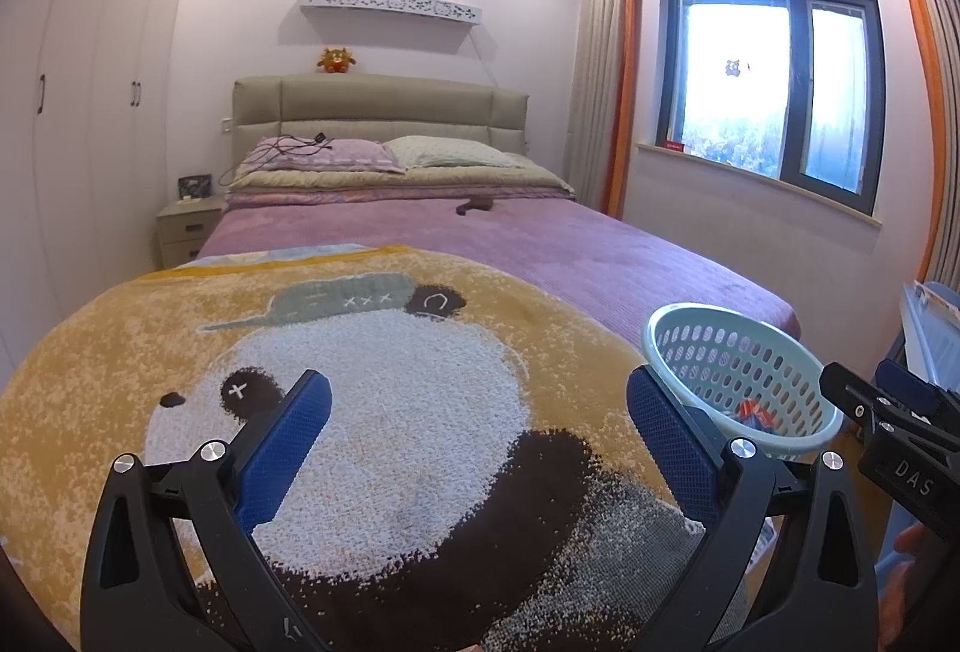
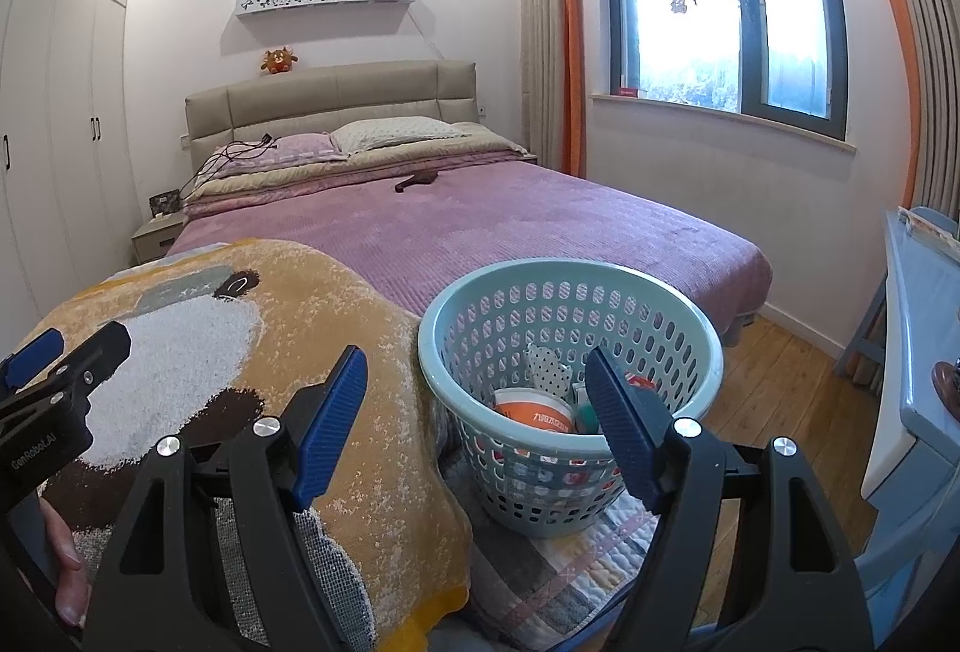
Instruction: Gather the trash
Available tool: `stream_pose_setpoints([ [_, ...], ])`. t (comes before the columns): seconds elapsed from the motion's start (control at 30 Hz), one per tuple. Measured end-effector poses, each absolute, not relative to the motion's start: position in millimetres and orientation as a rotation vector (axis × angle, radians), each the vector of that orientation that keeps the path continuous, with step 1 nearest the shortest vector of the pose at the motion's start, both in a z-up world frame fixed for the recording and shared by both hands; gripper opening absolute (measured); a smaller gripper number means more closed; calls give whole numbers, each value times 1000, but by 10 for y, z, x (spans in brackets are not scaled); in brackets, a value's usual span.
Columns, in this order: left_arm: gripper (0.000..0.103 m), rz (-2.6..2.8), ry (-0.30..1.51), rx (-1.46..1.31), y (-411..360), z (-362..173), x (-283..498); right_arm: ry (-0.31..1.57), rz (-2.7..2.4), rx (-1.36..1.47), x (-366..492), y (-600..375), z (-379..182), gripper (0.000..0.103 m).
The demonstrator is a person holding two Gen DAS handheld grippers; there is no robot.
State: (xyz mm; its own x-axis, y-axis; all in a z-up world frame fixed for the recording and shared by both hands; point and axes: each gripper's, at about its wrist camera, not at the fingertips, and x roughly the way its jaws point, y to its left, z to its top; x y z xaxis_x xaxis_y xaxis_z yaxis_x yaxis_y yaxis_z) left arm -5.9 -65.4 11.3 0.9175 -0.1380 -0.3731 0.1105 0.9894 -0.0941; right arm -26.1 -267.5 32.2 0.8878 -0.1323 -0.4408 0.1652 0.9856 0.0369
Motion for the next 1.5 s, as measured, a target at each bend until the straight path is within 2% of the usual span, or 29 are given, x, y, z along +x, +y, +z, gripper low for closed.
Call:
stream_pose_setpoints([
  [1.5, 96, -136, 396, -60, -648, 137, -46, 465, -121, 51, -260, -2578, 294, 71],
])
